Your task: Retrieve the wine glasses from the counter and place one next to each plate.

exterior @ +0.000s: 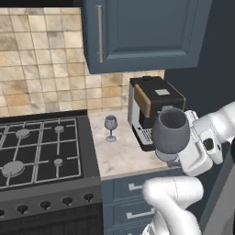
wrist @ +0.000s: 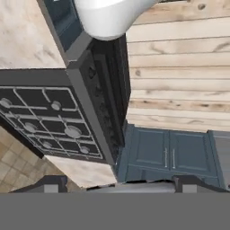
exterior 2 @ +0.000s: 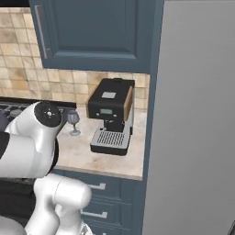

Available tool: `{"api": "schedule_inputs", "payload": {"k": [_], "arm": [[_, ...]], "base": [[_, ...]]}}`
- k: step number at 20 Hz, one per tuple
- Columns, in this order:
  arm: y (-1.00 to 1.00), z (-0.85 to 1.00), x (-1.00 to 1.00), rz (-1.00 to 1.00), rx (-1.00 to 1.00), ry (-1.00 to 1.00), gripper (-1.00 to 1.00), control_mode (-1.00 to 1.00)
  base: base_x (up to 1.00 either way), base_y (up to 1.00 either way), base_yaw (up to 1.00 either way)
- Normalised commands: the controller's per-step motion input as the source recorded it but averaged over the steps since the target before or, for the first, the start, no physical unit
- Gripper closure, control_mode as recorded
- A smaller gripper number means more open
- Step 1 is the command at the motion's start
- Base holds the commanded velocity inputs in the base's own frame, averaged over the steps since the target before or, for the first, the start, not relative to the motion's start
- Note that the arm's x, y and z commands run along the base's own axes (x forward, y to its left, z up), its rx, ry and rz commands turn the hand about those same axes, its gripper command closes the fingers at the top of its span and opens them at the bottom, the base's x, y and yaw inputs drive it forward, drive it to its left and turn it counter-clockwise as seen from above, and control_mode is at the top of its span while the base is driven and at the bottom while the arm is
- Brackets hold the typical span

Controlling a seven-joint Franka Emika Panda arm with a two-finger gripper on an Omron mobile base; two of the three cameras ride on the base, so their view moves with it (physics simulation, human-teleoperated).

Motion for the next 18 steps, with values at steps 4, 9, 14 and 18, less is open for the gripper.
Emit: {"api": "schedule_inputs", "payload": {"k": [4, 9, 14, 18], "arm": [[0.00, 0.00, 0.00, 0.00, 0.00, 0.00, 1.00, 1.00], [0.00, 0.00, 0.00, 0.00, 0.00, 0.00, 1.00, 1.00], [0.00, 0.00, 0.00, 0.00, 0.00, 0.00, 1.00, 1.00], [0.00, 0.00, 0.00, 0.00, 0.00, 0.00, 1.00, 1.00]], "base": [[-1.00, 0.57, 0.02], [-1.00, 0.96, 0.10], [-0.58, 0.85, 0.45], [-0.01, 0.36, 0.83]]}}
